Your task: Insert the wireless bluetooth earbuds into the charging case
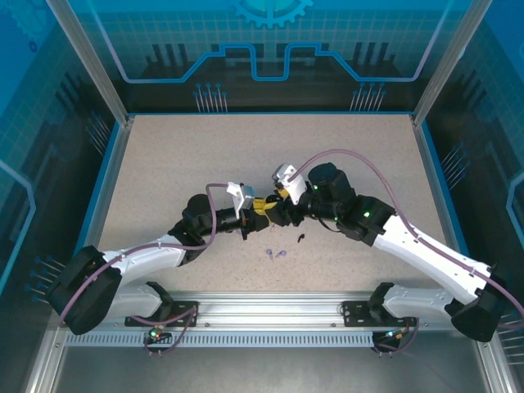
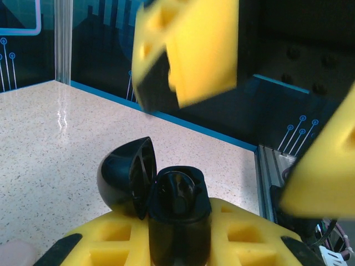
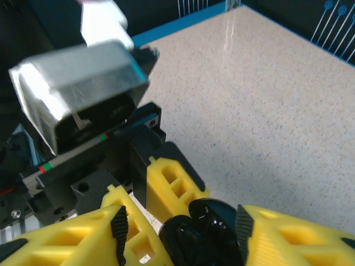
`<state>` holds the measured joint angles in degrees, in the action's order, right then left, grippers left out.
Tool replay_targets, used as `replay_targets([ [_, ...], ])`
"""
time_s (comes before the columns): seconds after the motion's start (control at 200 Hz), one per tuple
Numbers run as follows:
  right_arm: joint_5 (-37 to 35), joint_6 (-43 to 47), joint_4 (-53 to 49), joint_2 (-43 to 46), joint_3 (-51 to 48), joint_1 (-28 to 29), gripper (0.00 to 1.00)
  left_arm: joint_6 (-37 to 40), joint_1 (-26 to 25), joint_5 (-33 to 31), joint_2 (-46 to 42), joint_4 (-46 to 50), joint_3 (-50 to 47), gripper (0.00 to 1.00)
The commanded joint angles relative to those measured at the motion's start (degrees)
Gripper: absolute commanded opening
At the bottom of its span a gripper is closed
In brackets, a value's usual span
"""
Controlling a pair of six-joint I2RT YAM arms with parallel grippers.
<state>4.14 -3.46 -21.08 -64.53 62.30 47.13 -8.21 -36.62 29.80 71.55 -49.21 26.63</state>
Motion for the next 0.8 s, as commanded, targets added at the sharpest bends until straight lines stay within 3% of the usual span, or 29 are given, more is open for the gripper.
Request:
replay_targets([
  [0.0,1.6,-5.1,-0.6,4.0,3.3,-2.4,0.64,2.7,-0.5,-0.1,-1.6,-2.3,0.2,0.0],
  [0.23,-1.5,-15.3,-6.6,8.7,2.8,-10.1,0.69,4.1,-0.4,-1.3,-2.7,-3.9,-0.7,0.0],
  [0.455,-5.3,-29.0,-14.6,9.8,-7.0,-19.7,0.67,5.8,-0.4,-4.0,-8.1,-3.5,-1.7,0.0],
  [0.625,-5.7,-32.7,-16.1,3.5,-13.0,-18.5,0.66,7.9,-0.5,-4.9,-14.1,2.1,-1.2,0.0],
  [0.795,-12.0,-35.0,-14.4,-5.8,-15.1,-11.3,0.72,8.2,-0.5,-5.4,-17.7,4.5,-1.1,0.0],
])
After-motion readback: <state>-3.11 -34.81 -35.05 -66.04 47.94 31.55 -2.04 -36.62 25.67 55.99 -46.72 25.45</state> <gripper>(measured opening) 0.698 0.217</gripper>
